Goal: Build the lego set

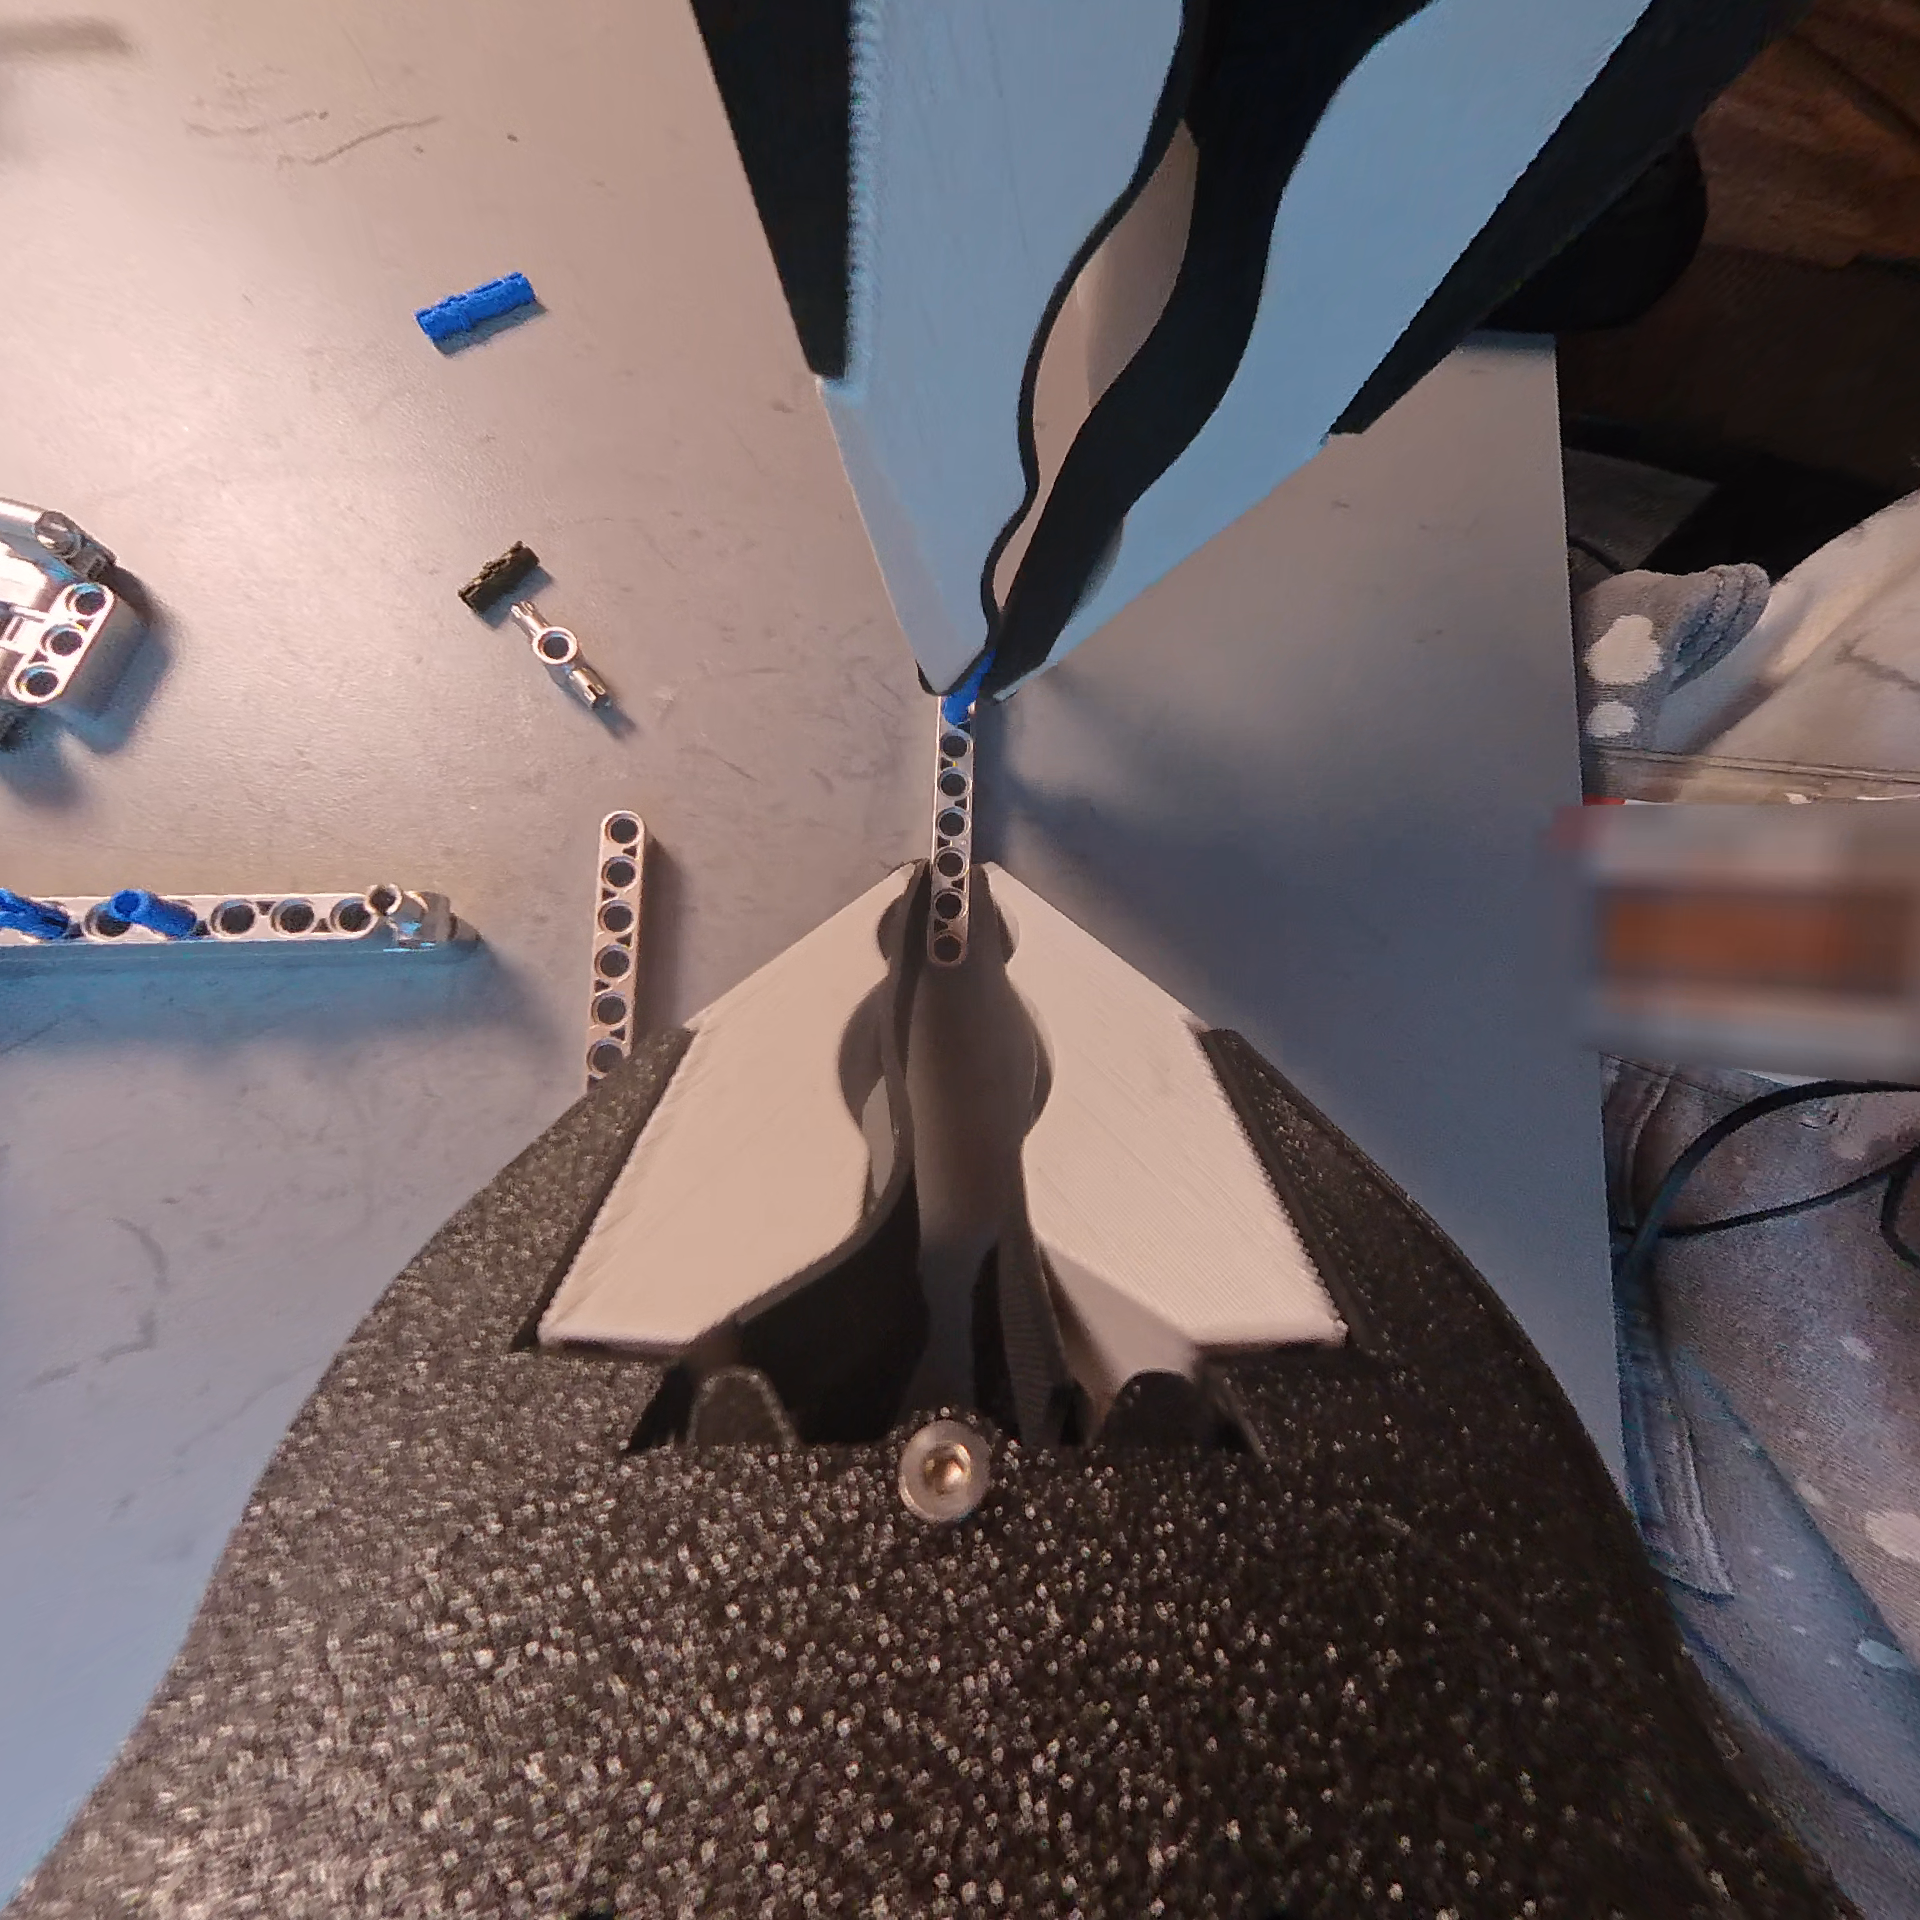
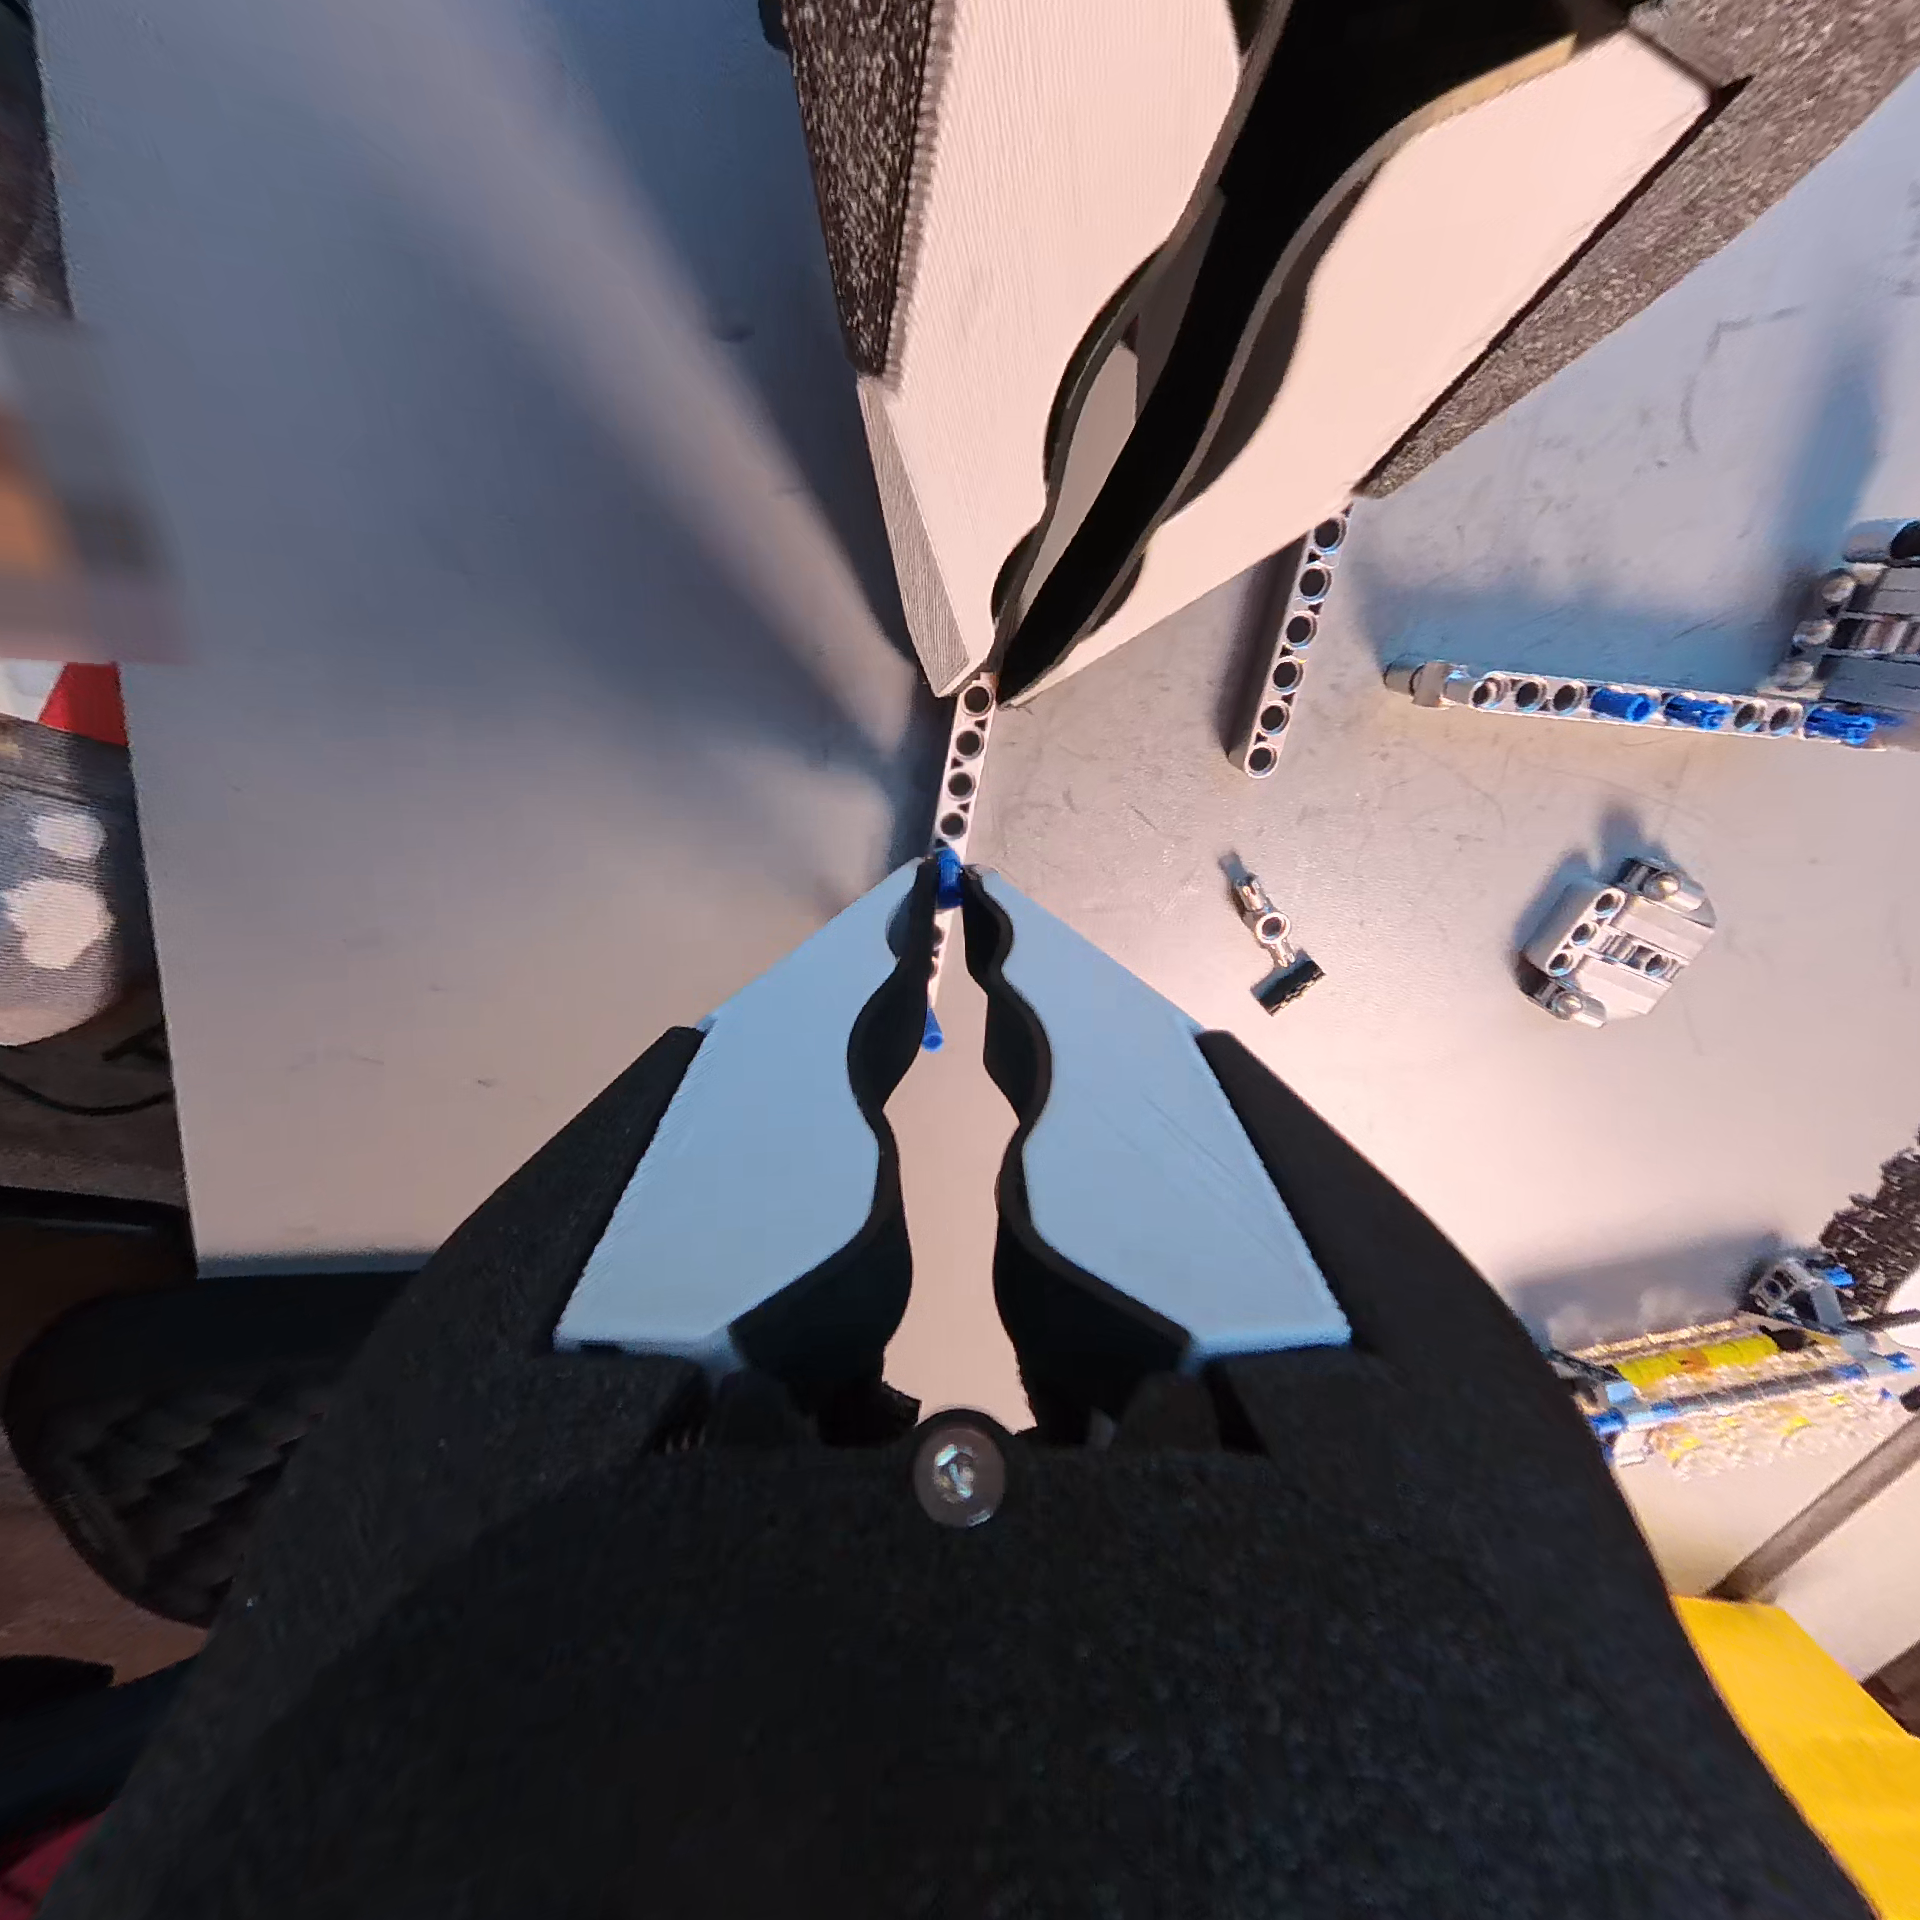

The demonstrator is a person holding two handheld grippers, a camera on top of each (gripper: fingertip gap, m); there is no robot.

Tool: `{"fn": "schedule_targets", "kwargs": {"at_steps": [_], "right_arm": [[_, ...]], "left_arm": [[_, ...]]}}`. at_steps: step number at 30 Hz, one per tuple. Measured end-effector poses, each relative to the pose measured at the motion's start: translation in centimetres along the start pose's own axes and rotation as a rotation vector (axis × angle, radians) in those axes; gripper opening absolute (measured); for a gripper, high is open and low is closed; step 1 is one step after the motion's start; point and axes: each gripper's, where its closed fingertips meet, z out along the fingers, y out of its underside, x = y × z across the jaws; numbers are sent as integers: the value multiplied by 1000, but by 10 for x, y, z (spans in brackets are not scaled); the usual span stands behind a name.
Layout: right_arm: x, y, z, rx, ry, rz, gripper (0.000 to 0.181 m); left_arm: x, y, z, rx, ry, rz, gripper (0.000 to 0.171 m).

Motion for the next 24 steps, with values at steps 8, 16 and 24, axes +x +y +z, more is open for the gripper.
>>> {"fn": "schedule_targets", "kwargs": {"at_steps": [8,16,24], "right_arm": [[-1,-3,3,3,-31,13,2],[6,-1,0,296,-33,288,2],[3,-2,2,430,30,395,2]], "left_arm": [[1,0,0,0,1,1,5],[-2,0,0,3,-10,-11,5],[-1,-1,1,4,-21,-12,4]]}}
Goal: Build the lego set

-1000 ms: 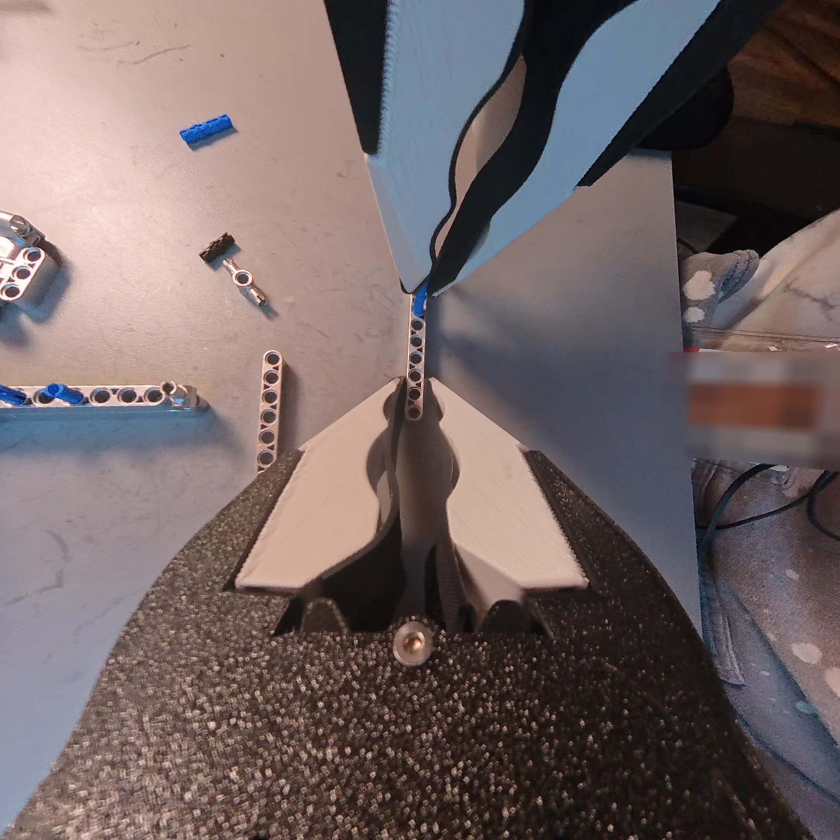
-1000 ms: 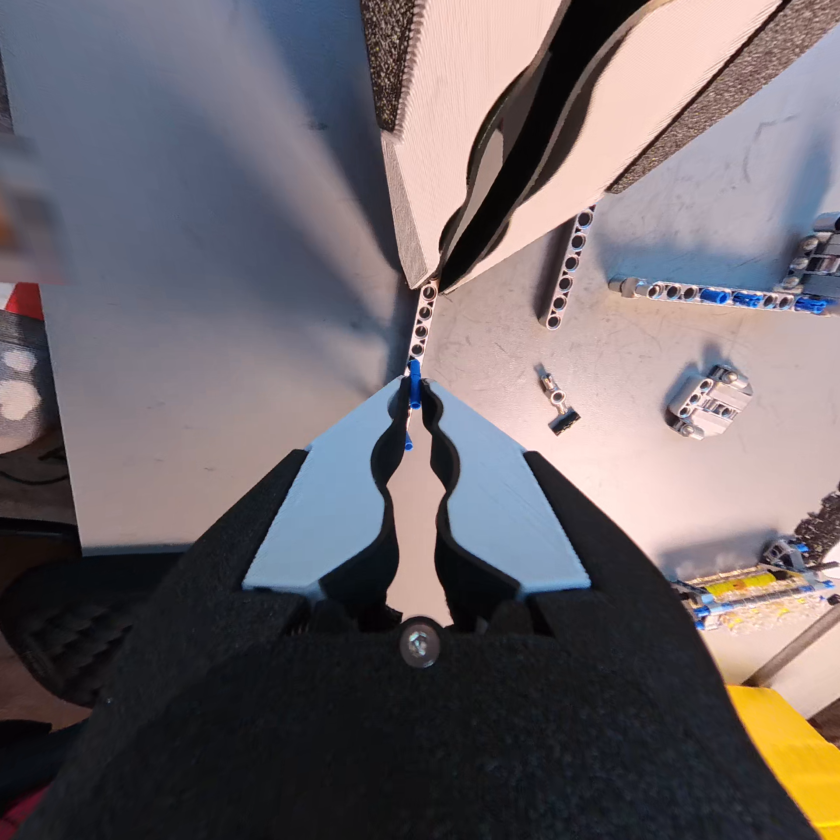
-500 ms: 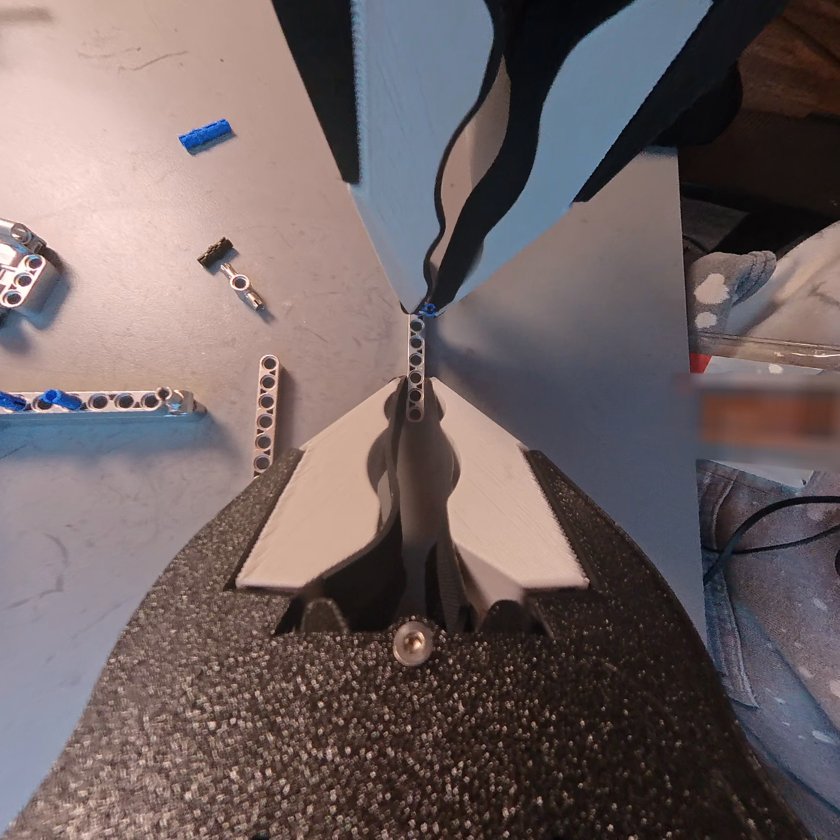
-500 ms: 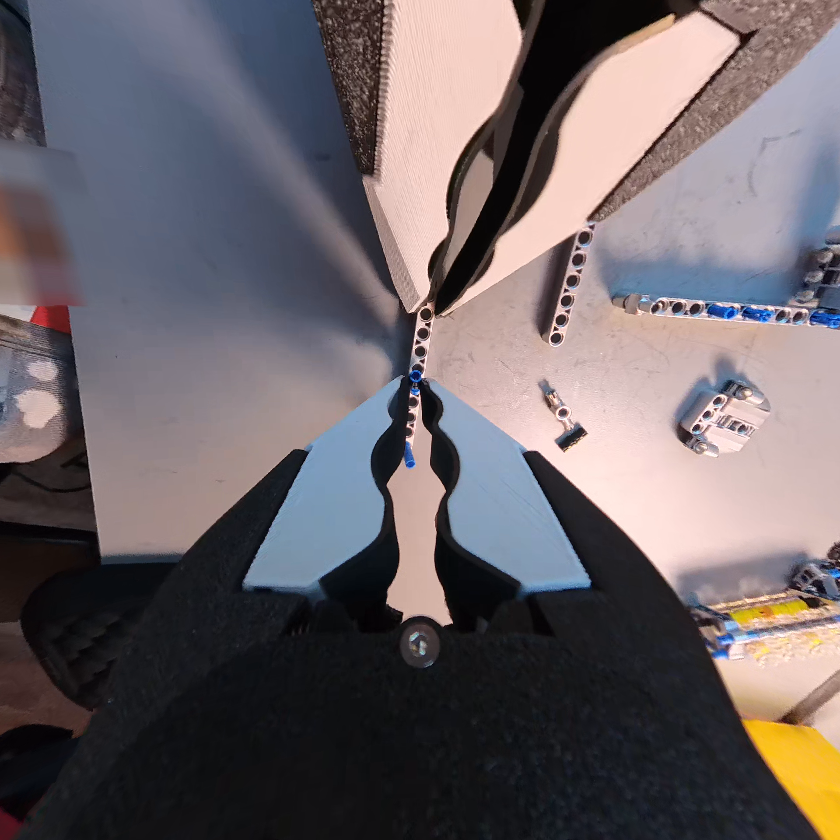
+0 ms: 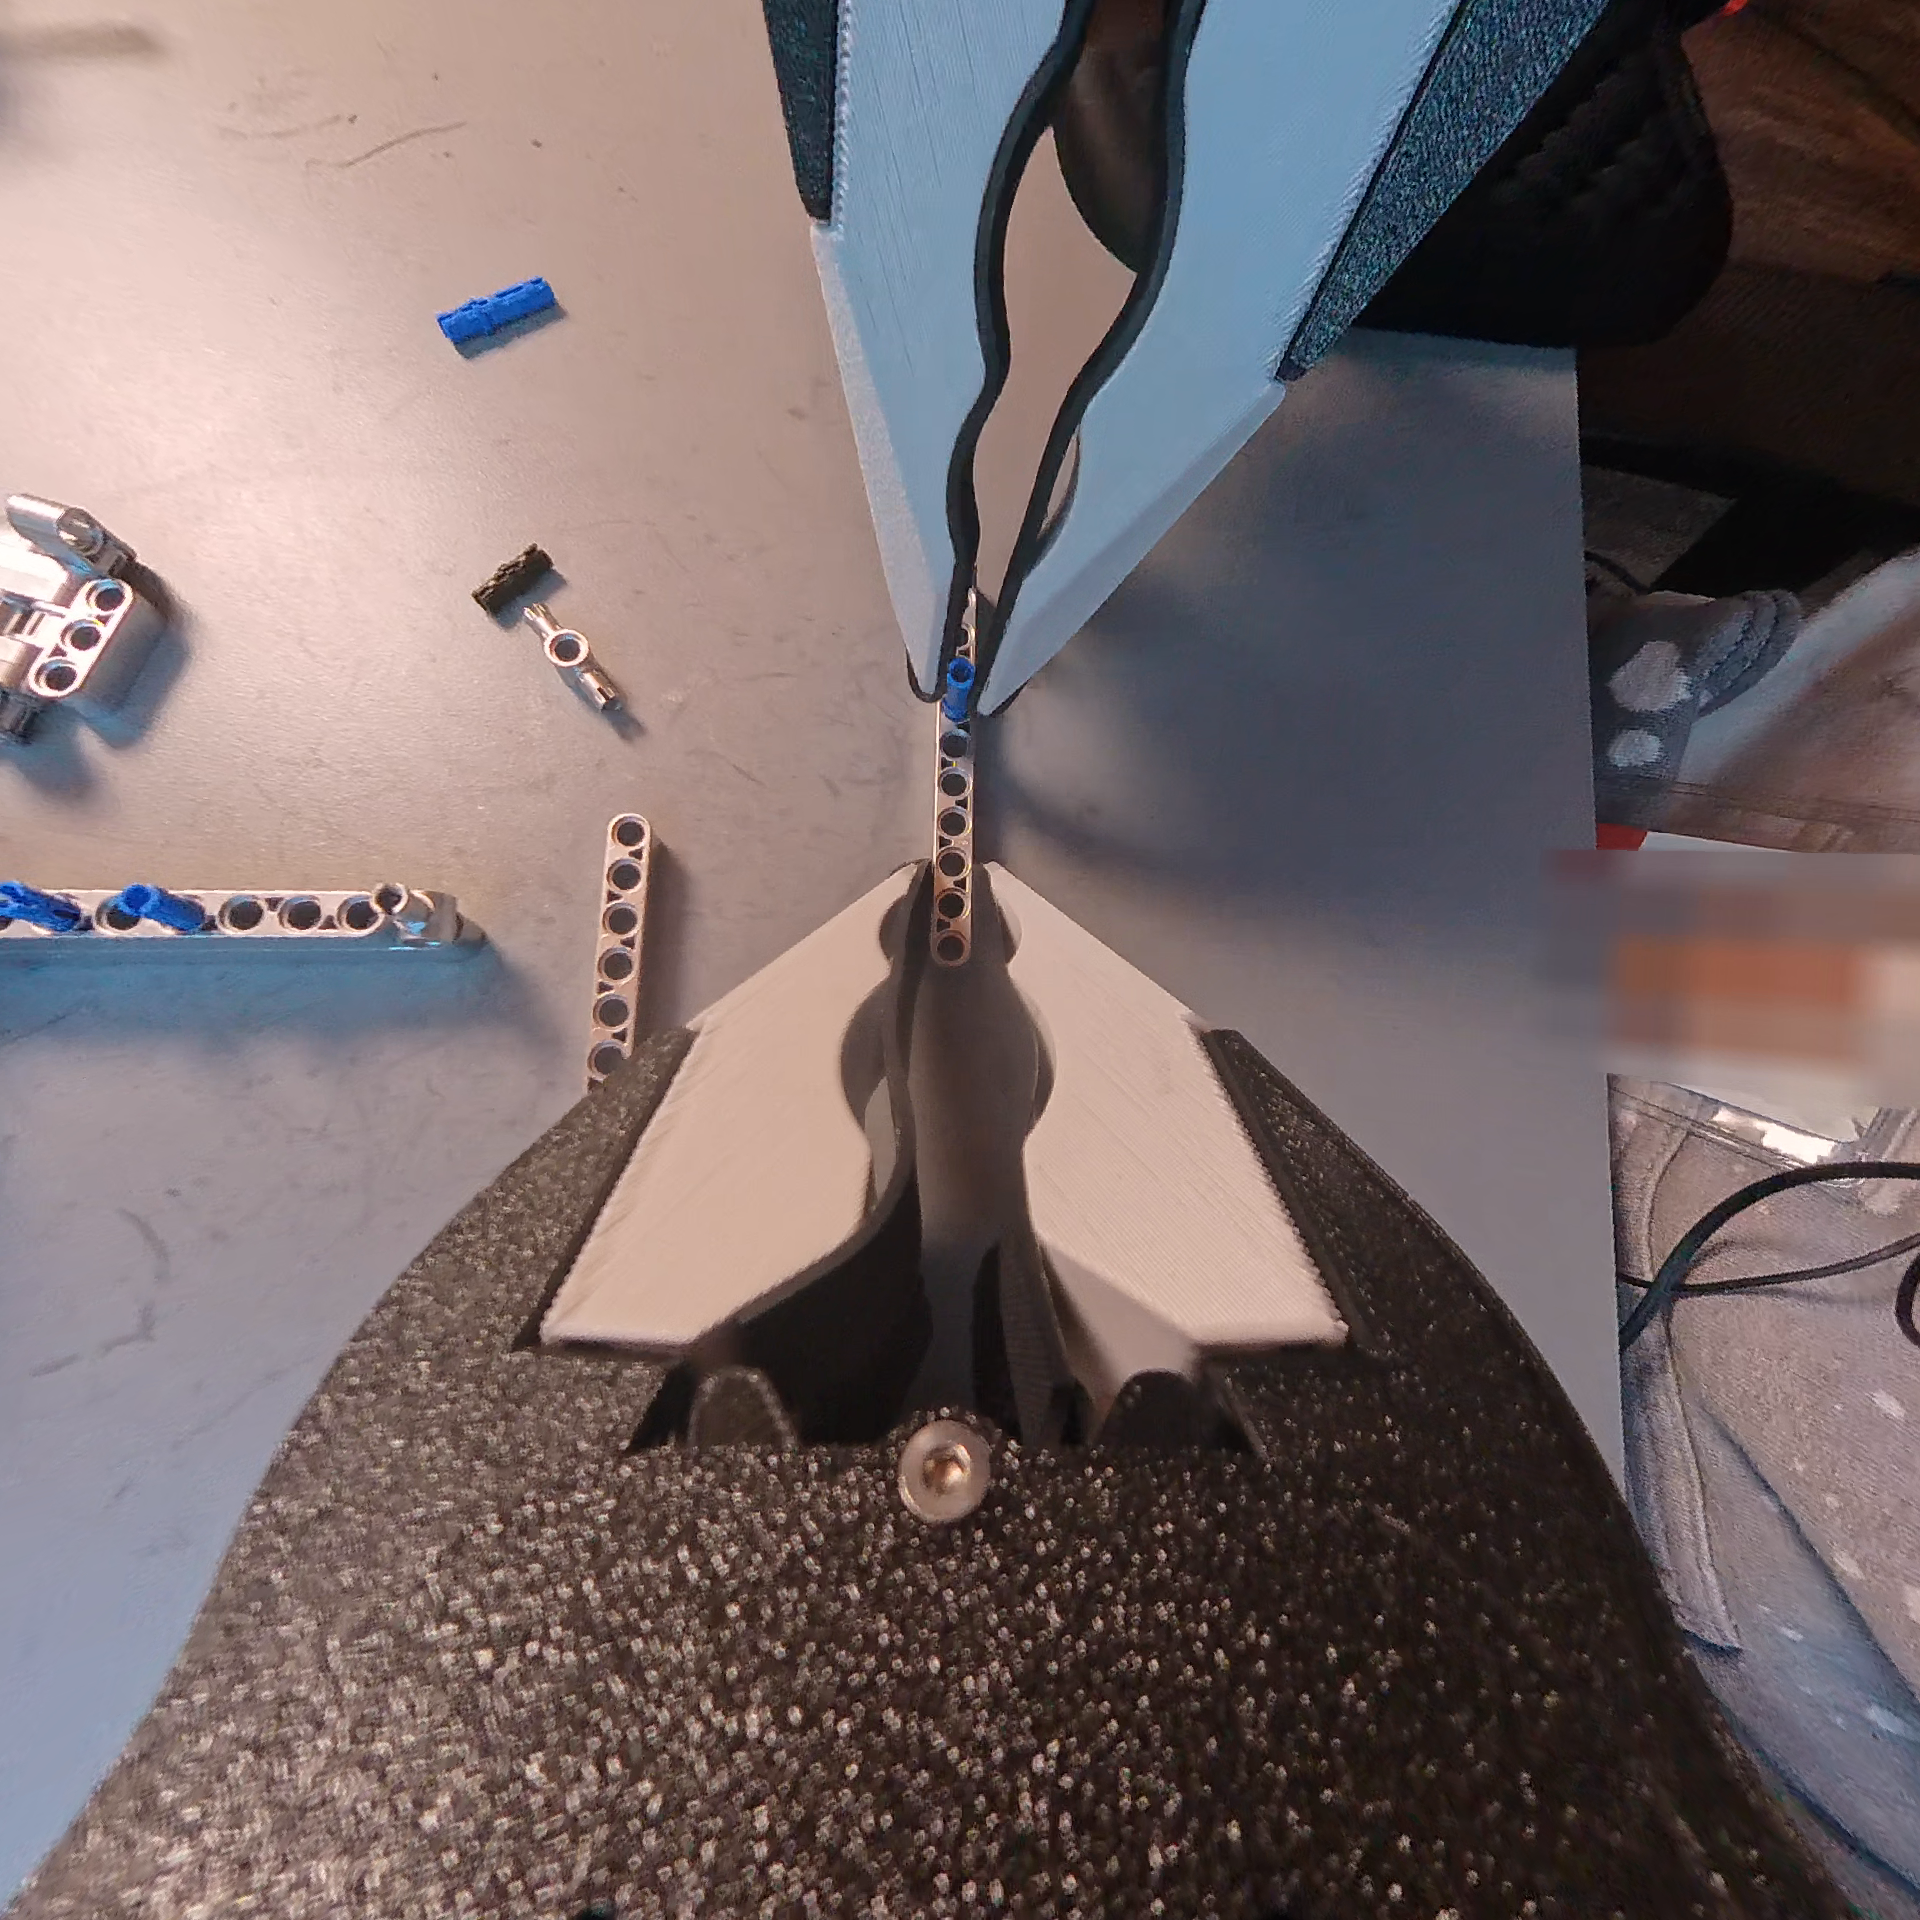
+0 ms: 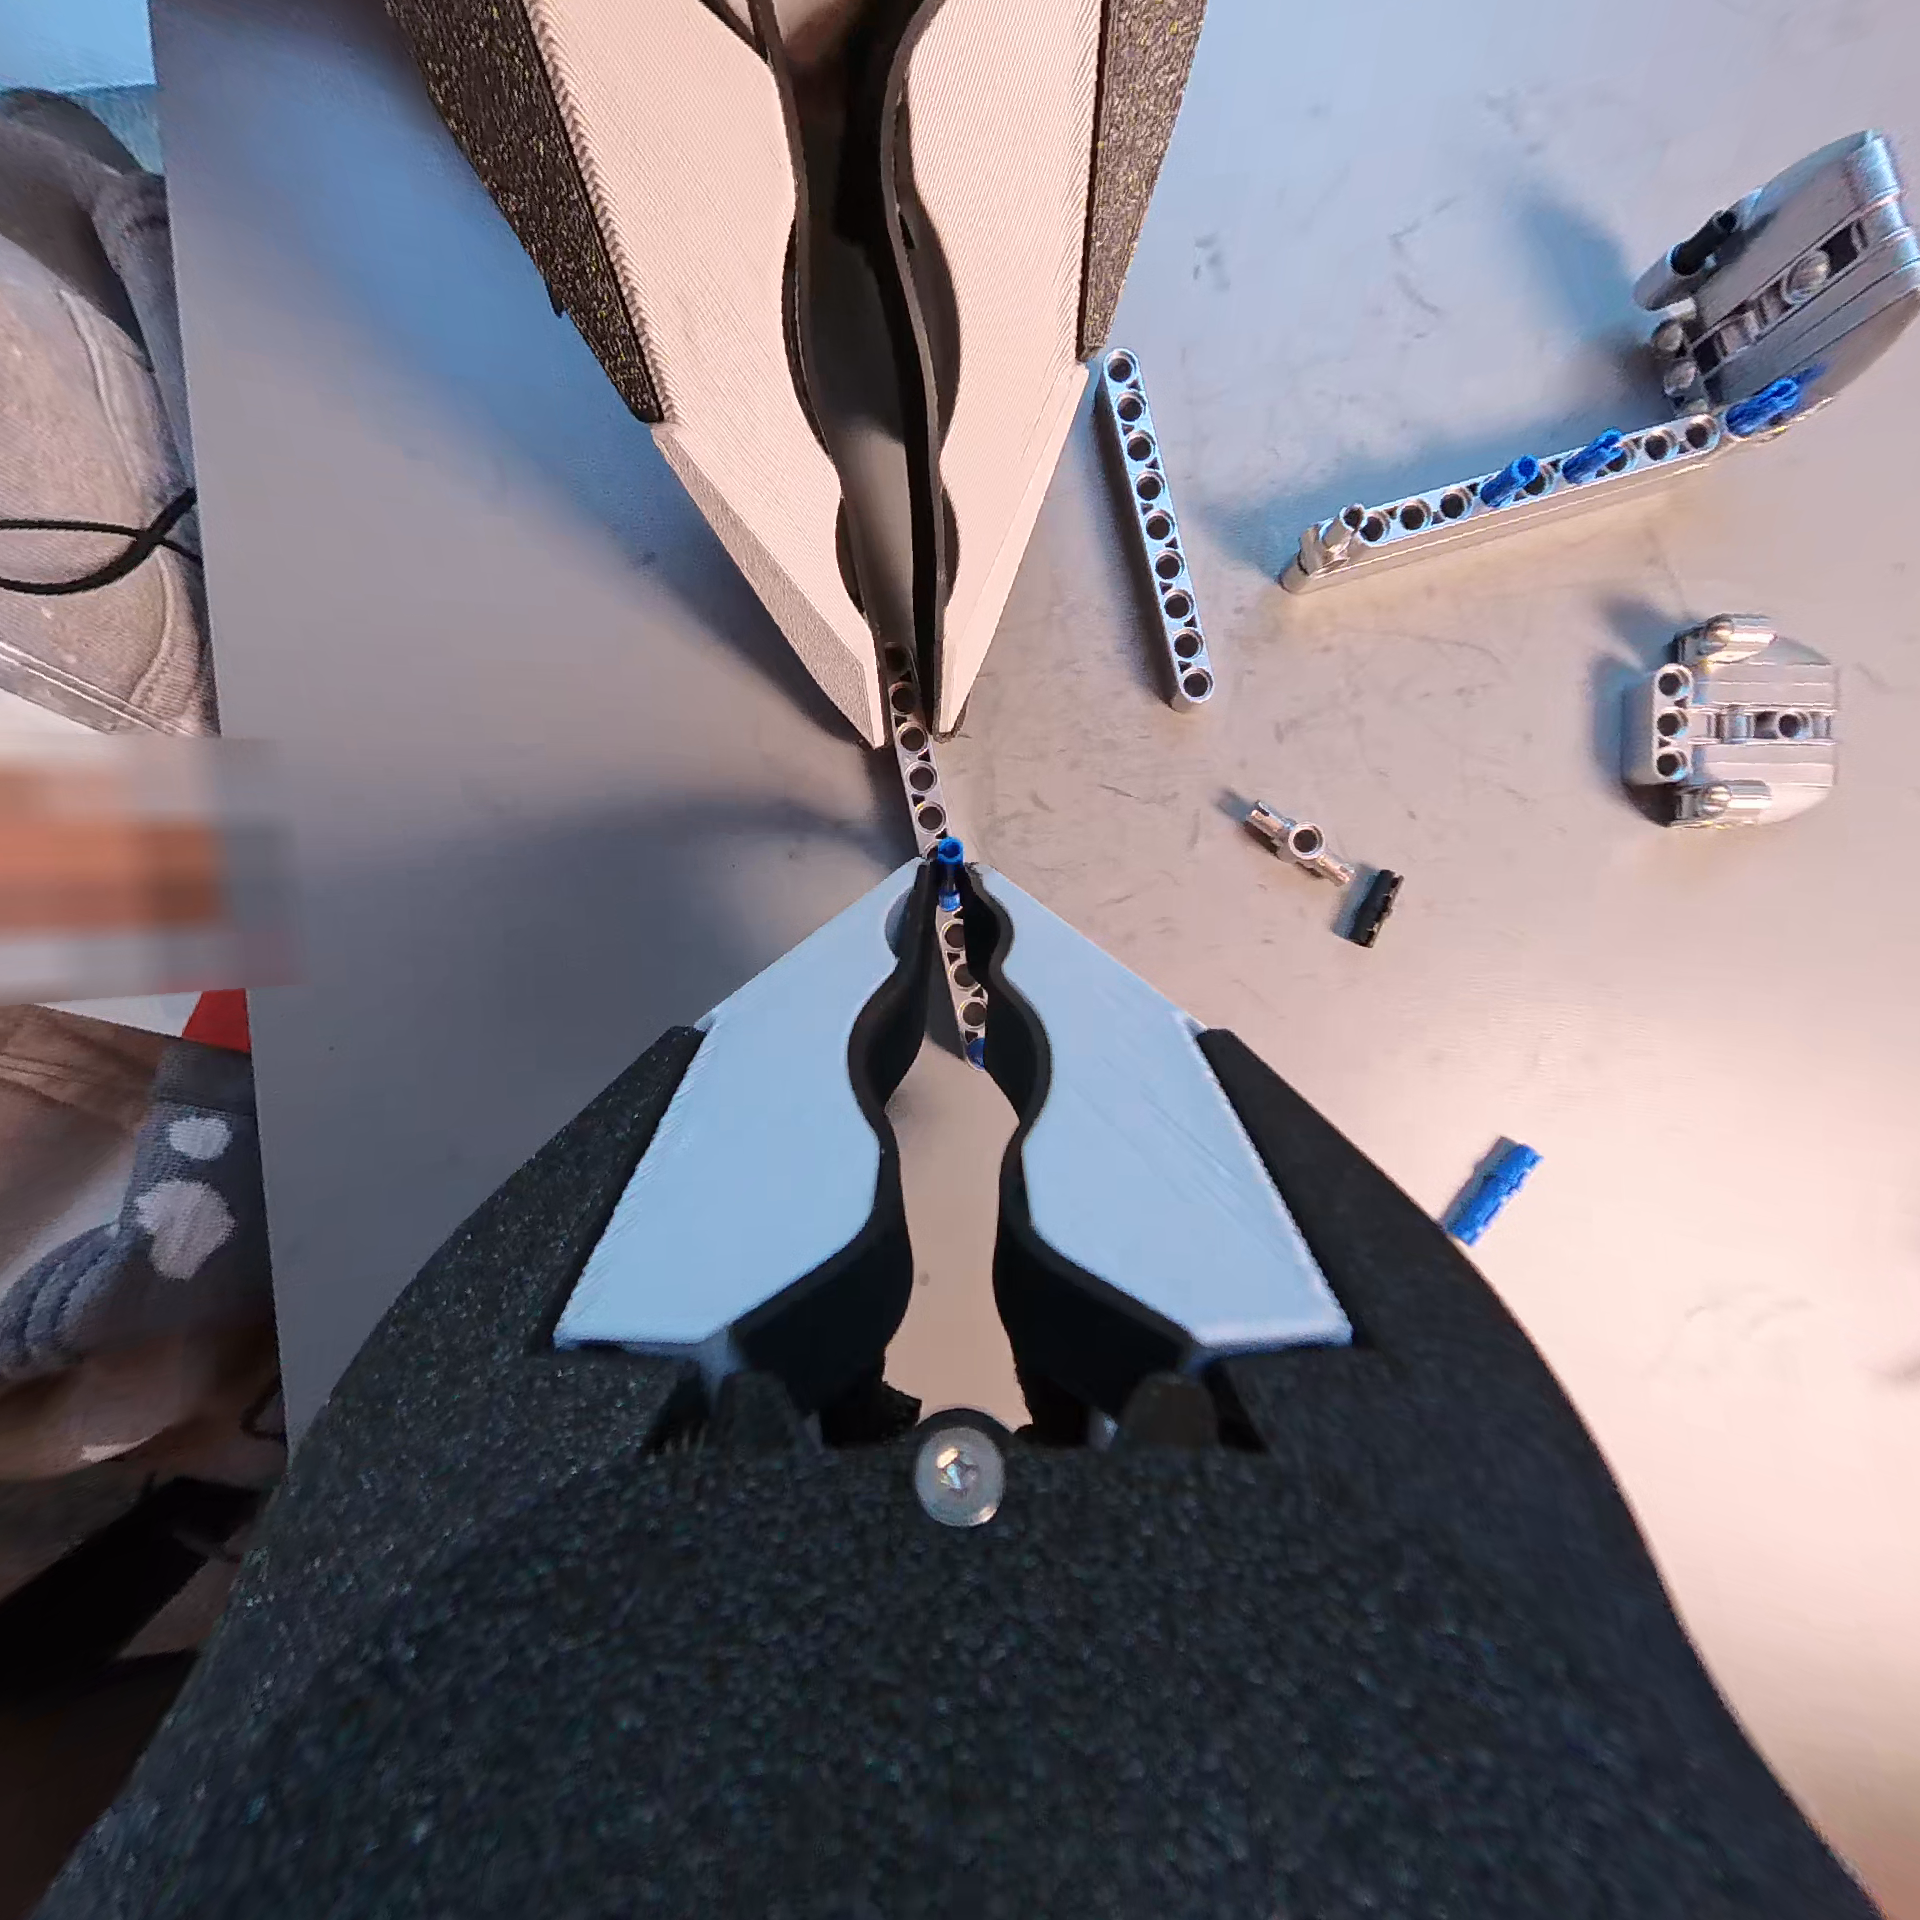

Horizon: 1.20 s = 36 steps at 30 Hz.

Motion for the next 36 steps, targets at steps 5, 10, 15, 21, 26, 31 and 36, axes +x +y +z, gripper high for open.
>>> {"fn": "schedule_targets", "kwargs": {"at_steps": [5,10,15,21,26,31,36], "right_arm": [[-1,1,-1,29,5,-18,2],[-1,11,1,-23,9,-78,3],[-1,9,2,-48,30,-115,2],[-1,10,3,-171,34,-208,2],[3,7,-2,-196,87,-244,13],[-1,-7,-16,-140,44,-191,0],[1,0,-9,-213,52,-199,0]], "left_arm": [[-1,0,0,2,-9,-2,4],[-1,-1,0,6,-15,-4,4],[-1,1,-1,0,-12,0,4],[0,0,1,1,-17,14,4],[1,0,1,-2,-14,18,4],[1,0,1,-3,-10,15,4],[1,1,1,-4,-5,9,4]]}}
